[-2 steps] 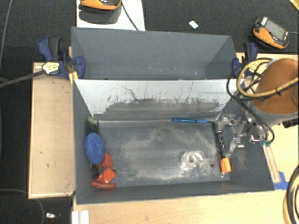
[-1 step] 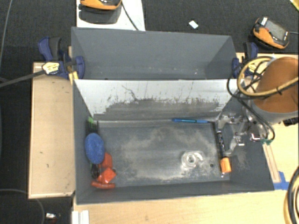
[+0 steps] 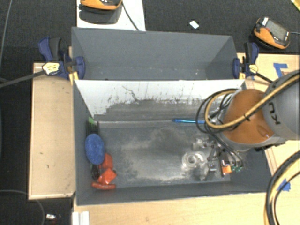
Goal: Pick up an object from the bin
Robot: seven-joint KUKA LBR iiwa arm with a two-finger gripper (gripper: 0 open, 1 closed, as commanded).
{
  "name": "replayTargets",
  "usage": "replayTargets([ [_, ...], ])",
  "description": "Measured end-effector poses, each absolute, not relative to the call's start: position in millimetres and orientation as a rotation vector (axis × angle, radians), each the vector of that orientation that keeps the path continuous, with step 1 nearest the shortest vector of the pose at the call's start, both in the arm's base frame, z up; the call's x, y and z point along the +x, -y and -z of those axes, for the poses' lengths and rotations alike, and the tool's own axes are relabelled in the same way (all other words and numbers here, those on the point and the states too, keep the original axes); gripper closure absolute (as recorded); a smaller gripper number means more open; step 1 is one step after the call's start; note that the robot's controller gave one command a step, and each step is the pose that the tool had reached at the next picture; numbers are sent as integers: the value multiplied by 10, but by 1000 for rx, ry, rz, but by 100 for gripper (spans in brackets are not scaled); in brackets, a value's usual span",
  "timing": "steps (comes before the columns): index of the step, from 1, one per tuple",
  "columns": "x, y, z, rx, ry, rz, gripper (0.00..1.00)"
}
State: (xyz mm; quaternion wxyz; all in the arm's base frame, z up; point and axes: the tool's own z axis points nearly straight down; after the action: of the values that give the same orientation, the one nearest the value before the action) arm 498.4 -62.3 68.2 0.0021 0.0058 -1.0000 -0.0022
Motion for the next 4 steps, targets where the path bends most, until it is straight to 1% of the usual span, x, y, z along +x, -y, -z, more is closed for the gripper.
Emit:
replayTargets([
  [1, 5078, 311, -1320, 360, 3143, -10, 0],
  [2, 5052, 293, -1080, 597, 3091, -3, 0],
  [3, 4938, 428, -690, 441, 3130, -7, 0],
  [4, 5053, 204, -707, 522, 3114, -3, 100],
])
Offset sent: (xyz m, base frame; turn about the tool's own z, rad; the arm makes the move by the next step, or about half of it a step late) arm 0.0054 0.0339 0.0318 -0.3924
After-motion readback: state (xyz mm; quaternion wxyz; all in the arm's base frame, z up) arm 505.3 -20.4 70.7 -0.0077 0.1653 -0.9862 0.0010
